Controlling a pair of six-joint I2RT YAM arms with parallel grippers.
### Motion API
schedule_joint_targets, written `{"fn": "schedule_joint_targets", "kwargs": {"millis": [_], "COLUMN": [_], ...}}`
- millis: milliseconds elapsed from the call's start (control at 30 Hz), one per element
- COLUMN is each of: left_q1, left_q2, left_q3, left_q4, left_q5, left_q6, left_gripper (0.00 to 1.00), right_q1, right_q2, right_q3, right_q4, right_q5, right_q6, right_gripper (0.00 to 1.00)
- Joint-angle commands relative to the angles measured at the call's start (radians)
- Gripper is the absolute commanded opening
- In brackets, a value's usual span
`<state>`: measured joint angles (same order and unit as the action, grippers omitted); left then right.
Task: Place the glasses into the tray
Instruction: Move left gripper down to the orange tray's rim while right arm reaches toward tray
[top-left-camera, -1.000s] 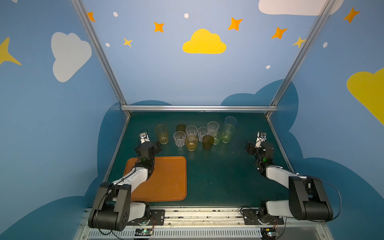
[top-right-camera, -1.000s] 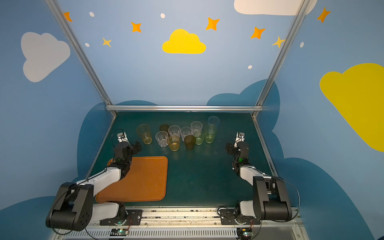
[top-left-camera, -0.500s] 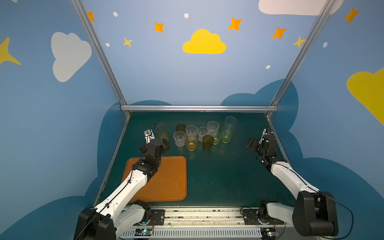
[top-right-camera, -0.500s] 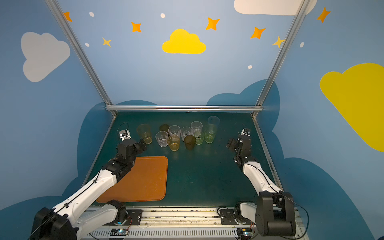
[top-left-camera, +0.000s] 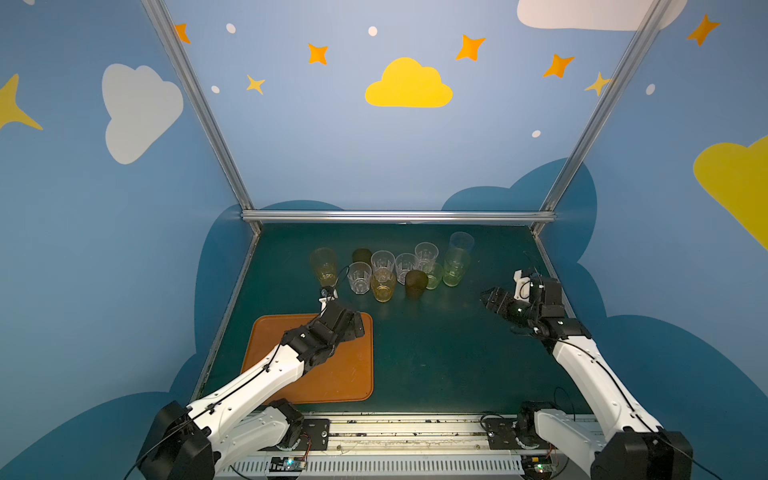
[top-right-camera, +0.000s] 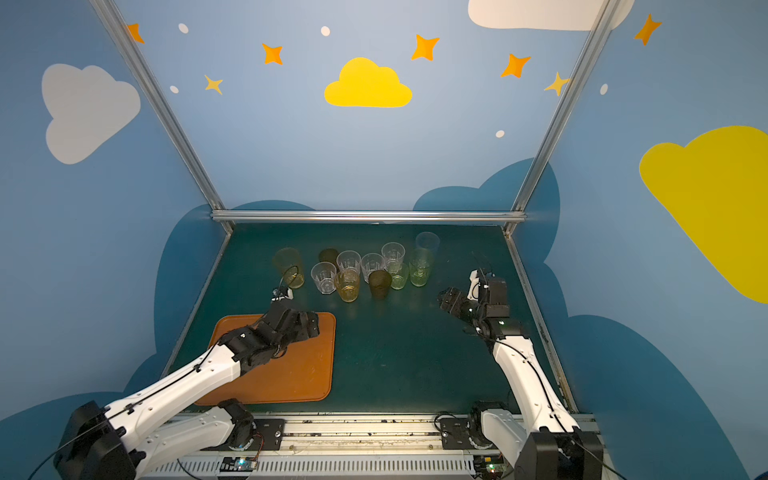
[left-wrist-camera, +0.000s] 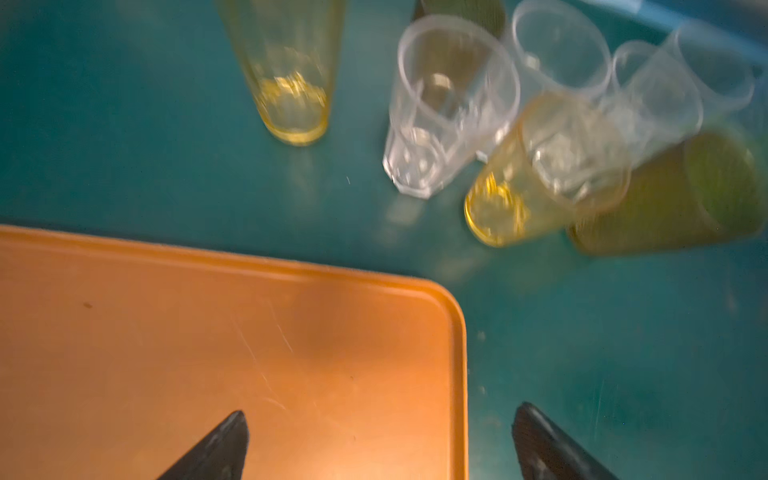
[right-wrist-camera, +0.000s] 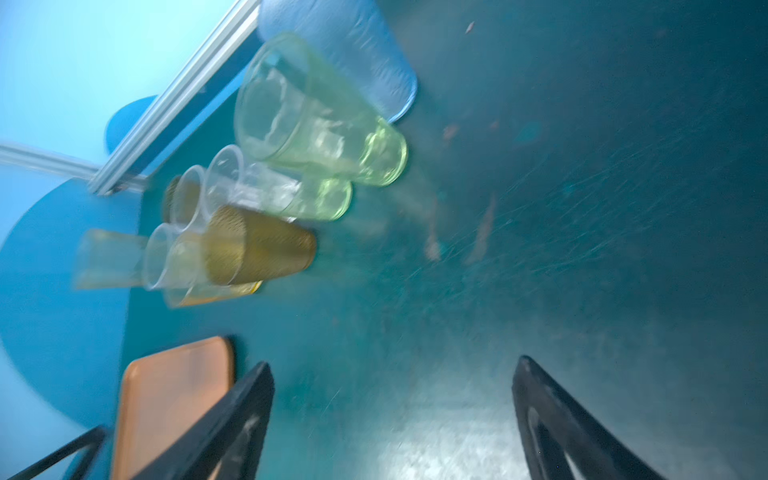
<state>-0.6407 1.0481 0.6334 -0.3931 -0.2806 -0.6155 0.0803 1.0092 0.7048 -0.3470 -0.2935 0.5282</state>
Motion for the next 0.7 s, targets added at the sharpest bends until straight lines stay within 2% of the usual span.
{"fn": "schedule_joint_targets", "kwargs": {"millis": [0, 167, 333, 433, 533, 667], "left_q1": [-0.017, -0.037, -0.071, -0.089, -0.102, -0.115], "left_q2": [0.029, 0.127, 0.208, 0.252, 0.294, 0.341], "left_q3": [-0.037, -0.022, -0.007, 0.009, 0.020, 0.037], "left_q4": [0.074, 0.103, 0.143, 0.145, 0.156, 0.159], "left_q5": [0.099, 0.150, 0.171, 0.169, 0.178, 0.192], "left_q6": [-0.073, -0.084, -0.096, -0.104, -0.112, -0.122], "left_gripper": [0.93, 0.78, 0.66, 0.53, 0.49, 0.33], "right_q1": [0.005, 0.006, 0.008, 0.008, 0.008, 0.008], "right_q2": [-0.033, -0.033, -0.016, -0.002, 0.007, 0.009], "right_q3": [-0.001, 0.001, -0.020, -0.024, -0.025, -0.024], "right_q4": [-0.063, -0.075, -0.064, -0.061, -0.064, -0.073], "right_q5": [-0.111, -0.158, -0.154, -0.162, -0.153, -0.148], "right_q6": [0.032, 0.027, 0.038, 0.038, 0.043, 0.039], "right_gripper": [0.88, 0.89, 0.88, 0.89, 0.89, 0.89]}}
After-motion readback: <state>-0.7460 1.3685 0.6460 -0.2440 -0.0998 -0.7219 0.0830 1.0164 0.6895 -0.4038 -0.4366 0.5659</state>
